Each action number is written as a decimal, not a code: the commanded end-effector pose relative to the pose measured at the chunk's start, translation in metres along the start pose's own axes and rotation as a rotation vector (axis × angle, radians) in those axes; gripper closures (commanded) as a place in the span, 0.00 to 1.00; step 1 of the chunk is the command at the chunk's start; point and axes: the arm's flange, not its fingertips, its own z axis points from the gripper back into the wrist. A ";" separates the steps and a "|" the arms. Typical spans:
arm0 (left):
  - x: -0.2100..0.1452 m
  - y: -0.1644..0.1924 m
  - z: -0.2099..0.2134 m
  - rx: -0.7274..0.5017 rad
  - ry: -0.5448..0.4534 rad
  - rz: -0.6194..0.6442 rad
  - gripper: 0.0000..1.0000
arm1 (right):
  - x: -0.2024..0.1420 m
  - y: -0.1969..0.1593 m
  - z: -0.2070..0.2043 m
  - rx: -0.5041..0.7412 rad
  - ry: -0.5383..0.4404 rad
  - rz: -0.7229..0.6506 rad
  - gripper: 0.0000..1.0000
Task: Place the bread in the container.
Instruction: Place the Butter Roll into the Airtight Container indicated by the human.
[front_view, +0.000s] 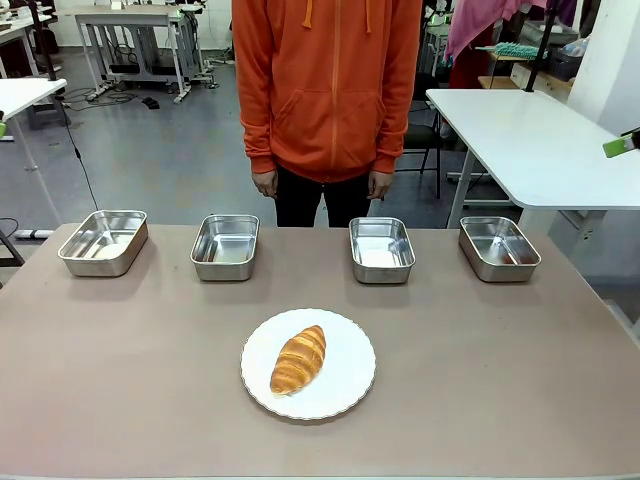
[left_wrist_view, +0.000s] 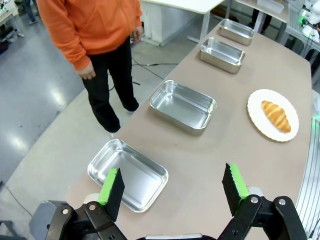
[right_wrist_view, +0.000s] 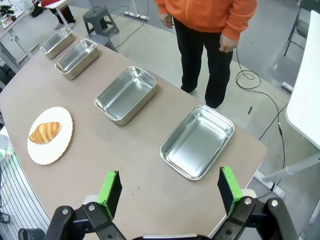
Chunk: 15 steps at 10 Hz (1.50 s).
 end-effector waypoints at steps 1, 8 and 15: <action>0.002 -0.001 0.000 0.000 0.004 -0.007 0.00 | 0.001 0.000 0.000 0.005 -0.013 0.001 0.00; 0.002 -0.001 0.000 0.000 0.004 -0.007 0.00 | 0.001 0.000 0.000 0.005 -0.013 0.001 0.00; 0.002 -0.001 0.000 0.000 0.004 -0.007 0.00 | 0.001 0.000 0.000 0.005 -0.013 0.001 0.00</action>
